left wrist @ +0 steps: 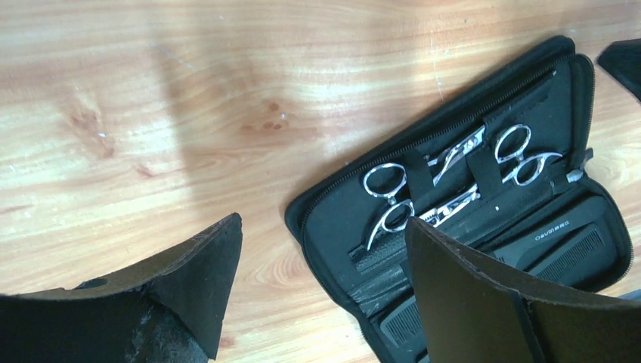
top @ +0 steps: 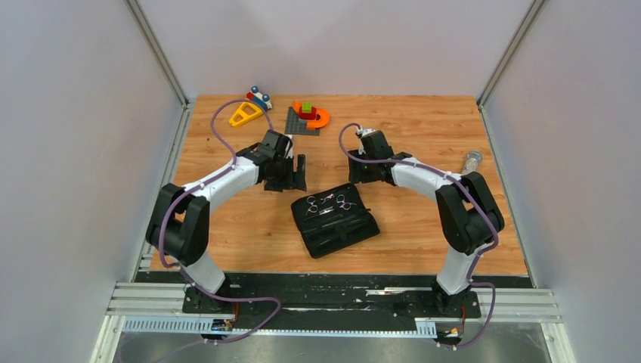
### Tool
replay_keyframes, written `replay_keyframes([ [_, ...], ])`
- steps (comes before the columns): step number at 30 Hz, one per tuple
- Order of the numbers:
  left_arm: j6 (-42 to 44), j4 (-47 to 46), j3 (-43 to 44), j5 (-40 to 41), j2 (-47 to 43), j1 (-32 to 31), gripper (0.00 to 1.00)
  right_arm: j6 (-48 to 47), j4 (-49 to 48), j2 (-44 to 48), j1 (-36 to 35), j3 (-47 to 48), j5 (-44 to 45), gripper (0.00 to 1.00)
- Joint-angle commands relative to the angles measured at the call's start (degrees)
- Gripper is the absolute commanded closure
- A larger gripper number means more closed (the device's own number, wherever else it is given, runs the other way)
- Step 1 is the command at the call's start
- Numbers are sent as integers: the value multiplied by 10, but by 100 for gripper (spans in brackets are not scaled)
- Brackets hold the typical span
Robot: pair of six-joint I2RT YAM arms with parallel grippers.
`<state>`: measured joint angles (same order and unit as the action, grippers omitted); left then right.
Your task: Sort the hair-cutting tools
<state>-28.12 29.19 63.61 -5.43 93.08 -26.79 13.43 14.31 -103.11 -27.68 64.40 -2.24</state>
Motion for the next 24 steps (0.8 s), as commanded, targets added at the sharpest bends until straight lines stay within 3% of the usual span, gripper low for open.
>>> replay_keyframes([
  [1, 51, 26, 70, -22, 41, 12, 14, 39, 54, 34, 3, 54, 58, 44],
  [8, 77, 62, 174, -89, 135, 11, 13, 148, 135, 151, -3, -51, -12, 37],
  [16, 96, 82, 229, -93, 205, -9, 10, 237, 216, 280, -19, -164, -81, 40],
  [19, 93, 86, 229, -95, 221, -19, 10, 249, 210, 283, -20, -196, -91, 47],
  [24, 68, 73, 201, -87, 213, -20, 14, 242, 196, 249, -20, -206, -79, 73],
])
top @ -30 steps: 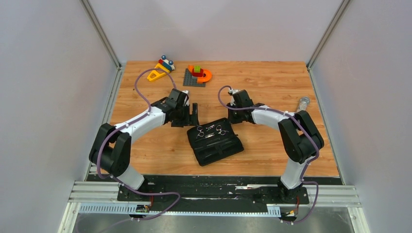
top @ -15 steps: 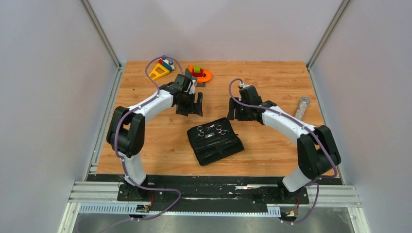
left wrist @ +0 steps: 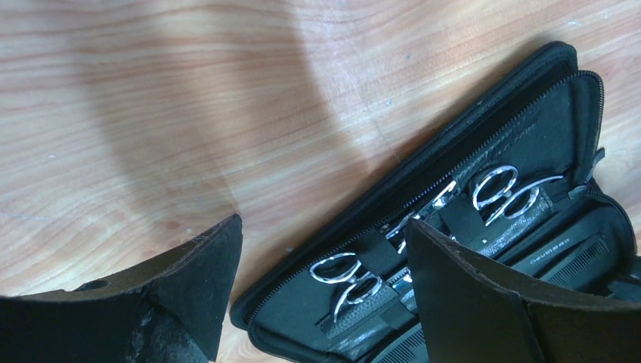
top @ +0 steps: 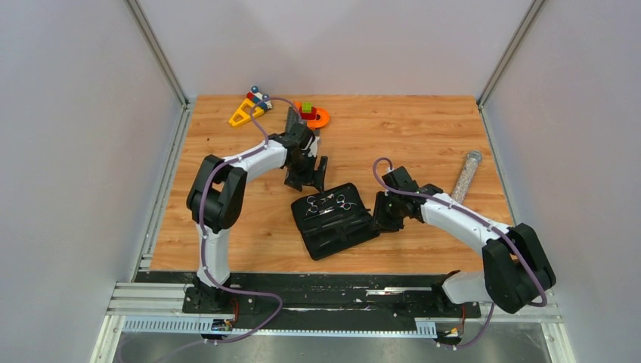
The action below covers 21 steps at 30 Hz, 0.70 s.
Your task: Sort the hair-cutting tools
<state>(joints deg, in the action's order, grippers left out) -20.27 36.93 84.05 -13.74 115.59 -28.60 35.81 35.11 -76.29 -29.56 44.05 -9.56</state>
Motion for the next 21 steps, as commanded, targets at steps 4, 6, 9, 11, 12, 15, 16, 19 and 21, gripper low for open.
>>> replay_keyframes([
  [4, -23, -12, -33, 10, -47, 5, 16, -7, -19, -51, 1, 19, 41, 90],
  [6, -32, -26, -55, 14, -69, 13, 17, -28, -20, -66, 8, 42, 58, 96],
  [9, -39, -27, -86, 28, -96, 21, 18, -48, -16, -88, 22, 76, 49, 99],
  [11, -49, -27, -105, 41, -121, 23, 16, -50, -14, -96, 23, 88, 35, 99],
  [12, -53, -32, -121, 45, -140, 23, 15, -49, -12, -100, 23, 90, 21, 98],
  [15, -81, -48, -156, 49, -173, 23, 11, -37, -11, -105, 16, 78, -30, 97],
  [16, -86, -55, -172, 54, -185, 23, 11, -32, -12, -106, 9, 72, -47, 97],
  [19, -112, -65, -194, 84, -204, 23, 9, -30, -14, -115, -37, 68, -85, 95],
  [21, -118, -69, -203, 107, -214, 24, 8, -56, -14, -128, -74, 83, -125, 87],
])
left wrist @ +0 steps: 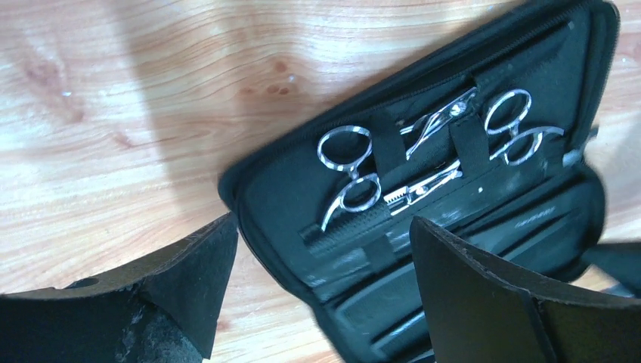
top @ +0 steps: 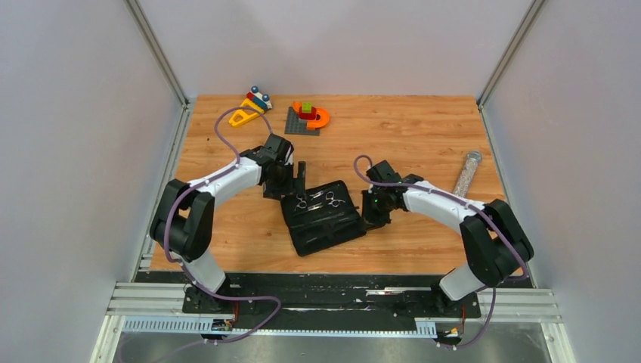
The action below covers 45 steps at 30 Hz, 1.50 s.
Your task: Sort the hair-cutting tools
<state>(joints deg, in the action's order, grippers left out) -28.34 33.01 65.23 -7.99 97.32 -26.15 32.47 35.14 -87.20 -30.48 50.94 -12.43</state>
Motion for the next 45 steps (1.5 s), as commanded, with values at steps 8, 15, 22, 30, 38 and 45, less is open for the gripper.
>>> replay_keyframes([
  [8, -44, -9, -13, 132, -118, 59, 4, -187, 74, -35, -224, 134, 33, 48],
  [15, -43, 22, -41, 164, -238, 134, 0, -329, 51, -76, -335, 201, 213, 46],
  [22, -43, 58, -87, 177, -333, 169, 0, -375, 22, -149, -359, 245, 270, 43],
  [30, -47, 83, -113, 163, -378, 174, 0, -350, -5, -216, -316, 318, 330, 36],
  [38, -121, 62, -196, 25, -404, 174, 0, -292, -33, -171, -173, 328, 111, 31],
  [45, -192, -58, -268, -77, -382, 151, 0, -274, -63, -226, -45, 394, 15, 32],
])
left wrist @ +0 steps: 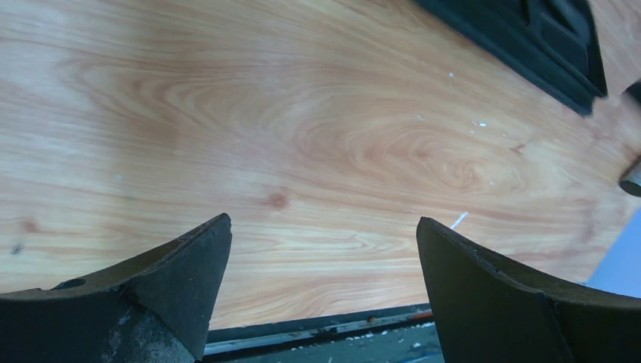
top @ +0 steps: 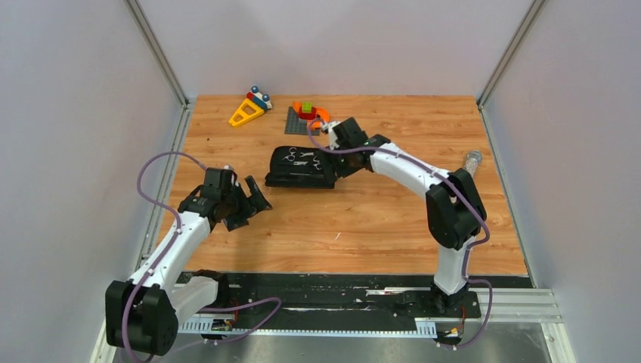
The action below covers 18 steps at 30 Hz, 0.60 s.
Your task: Sort the hair-cutting tools
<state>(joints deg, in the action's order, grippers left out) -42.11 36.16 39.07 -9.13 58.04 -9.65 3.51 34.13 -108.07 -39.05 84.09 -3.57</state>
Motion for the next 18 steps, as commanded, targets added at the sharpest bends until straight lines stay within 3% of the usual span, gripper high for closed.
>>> replay_keyframes([
  [1, -60, -103, -6, -70, 18, -21, 0, 5, -56, -28, 53, 75, -82, 32],
  [8, -93, -153, -8, -74, 48, -30, 0, -33, -65, -89, 85, 143, -138, 32],
  [11, -103, -165, -9, -78, 68, -30, 0, -33, -80, -123, 86, 171, -107, 33],
  [14, -125, -181, -16, -81, 80, -30, 0, -13, -81, -171, 88, 214, -52, 42],
  [18, -137, -199, -20, -83, 96, -30, 0, 34, -81, -219, 90, 255, 19, 63],
])
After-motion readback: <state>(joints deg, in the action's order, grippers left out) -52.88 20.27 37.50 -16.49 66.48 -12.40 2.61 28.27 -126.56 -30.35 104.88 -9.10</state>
